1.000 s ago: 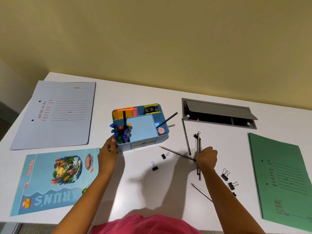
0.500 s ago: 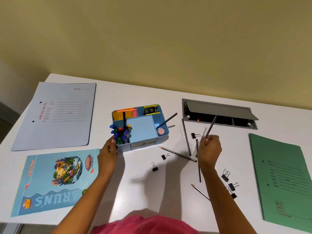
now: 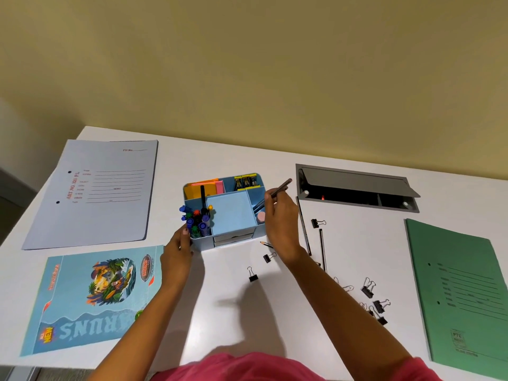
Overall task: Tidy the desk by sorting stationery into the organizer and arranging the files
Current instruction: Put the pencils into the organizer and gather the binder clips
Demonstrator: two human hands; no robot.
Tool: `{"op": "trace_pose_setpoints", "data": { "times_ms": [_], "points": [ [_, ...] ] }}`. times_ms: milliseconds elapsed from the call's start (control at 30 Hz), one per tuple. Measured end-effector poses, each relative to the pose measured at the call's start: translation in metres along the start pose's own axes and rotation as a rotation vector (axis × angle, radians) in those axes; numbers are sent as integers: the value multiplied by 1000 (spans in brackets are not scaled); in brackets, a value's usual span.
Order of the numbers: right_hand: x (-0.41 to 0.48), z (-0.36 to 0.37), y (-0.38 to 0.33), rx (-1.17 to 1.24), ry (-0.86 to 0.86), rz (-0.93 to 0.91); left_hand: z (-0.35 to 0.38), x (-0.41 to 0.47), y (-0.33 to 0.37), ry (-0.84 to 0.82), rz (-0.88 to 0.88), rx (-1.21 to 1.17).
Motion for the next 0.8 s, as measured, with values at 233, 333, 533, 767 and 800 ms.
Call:
{"op": "trace_pose_setpoints", "data": {
  "times_ms": [233,333,533,767,800],
  "points": [
    [0,-4,4,100,-9,44,0,-1,1,1,7,16],
    [2,-15,20,318,57,187,0,-1,1,6,8,17],
    [-19,-41,88,82,206,343,2,-2,3,11,2,-5],
    [-44,-34,157,-633,-216,508,1,-1,2,20,7,-4],
    [-48,-33,158,-692,-249,489,1,-1,2,20,7,-3]
  ]
}}
Point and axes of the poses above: each hand's wrist, its own x-axis towards the middle knuckle, its own z-axis out of the palm, y = z × x, the point moved 6 cm from there along x, towards the middle knuckle, and after that the axes turned 9 degrees about -x, right-handed, at the moved point
